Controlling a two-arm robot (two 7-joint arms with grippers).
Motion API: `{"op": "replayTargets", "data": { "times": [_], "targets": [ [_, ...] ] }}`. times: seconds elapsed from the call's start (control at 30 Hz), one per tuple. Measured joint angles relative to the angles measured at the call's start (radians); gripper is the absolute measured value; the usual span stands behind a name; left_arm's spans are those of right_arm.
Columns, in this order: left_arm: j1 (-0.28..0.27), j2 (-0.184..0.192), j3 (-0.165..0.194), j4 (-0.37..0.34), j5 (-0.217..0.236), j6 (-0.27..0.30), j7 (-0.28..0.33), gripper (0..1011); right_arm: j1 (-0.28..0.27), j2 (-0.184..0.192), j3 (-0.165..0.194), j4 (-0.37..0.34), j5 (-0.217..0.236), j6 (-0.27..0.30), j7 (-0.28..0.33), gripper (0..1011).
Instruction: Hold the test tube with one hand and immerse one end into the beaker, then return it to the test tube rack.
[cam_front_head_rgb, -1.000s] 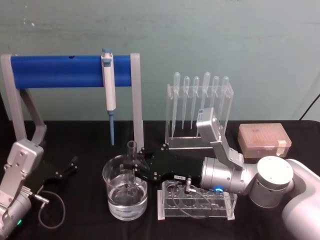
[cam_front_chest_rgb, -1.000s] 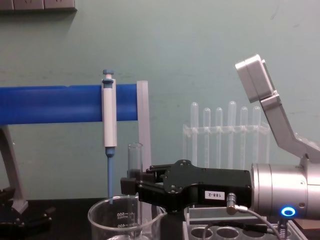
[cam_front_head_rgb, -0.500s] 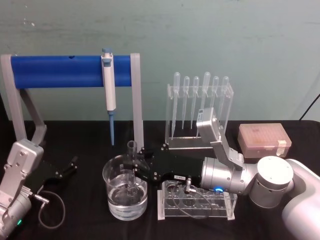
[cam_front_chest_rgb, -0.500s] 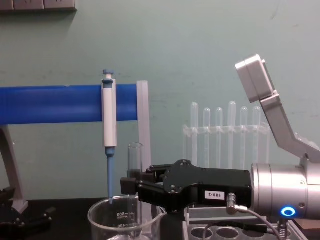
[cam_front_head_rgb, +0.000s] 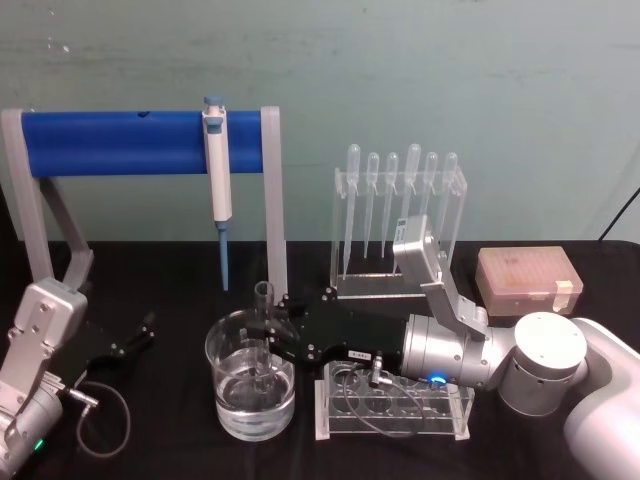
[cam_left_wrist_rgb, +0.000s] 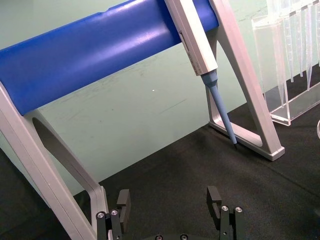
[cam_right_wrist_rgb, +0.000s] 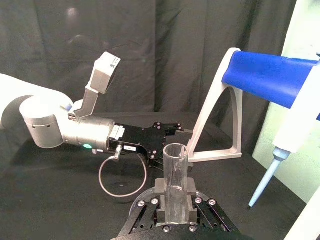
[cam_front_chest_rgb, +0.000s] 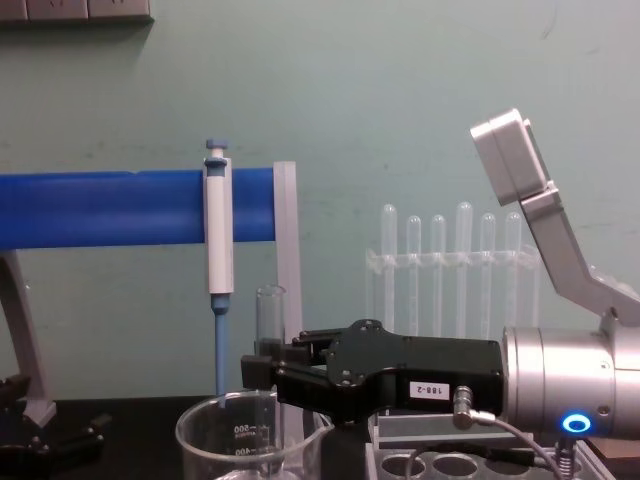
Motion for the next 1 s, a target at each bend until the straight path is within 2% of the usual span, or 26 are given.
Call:
{"op": "replayTargets", "data": {
  "times": [1.0],
  "targets": [
    [0.000, 0.000, 0.000, 0.000, 0.000, 0.000, 0.000, 1000, 0.000, 0.000, 0.000, 0.000, 0.000, 0.000, 0.000, 226]
  ]
}}
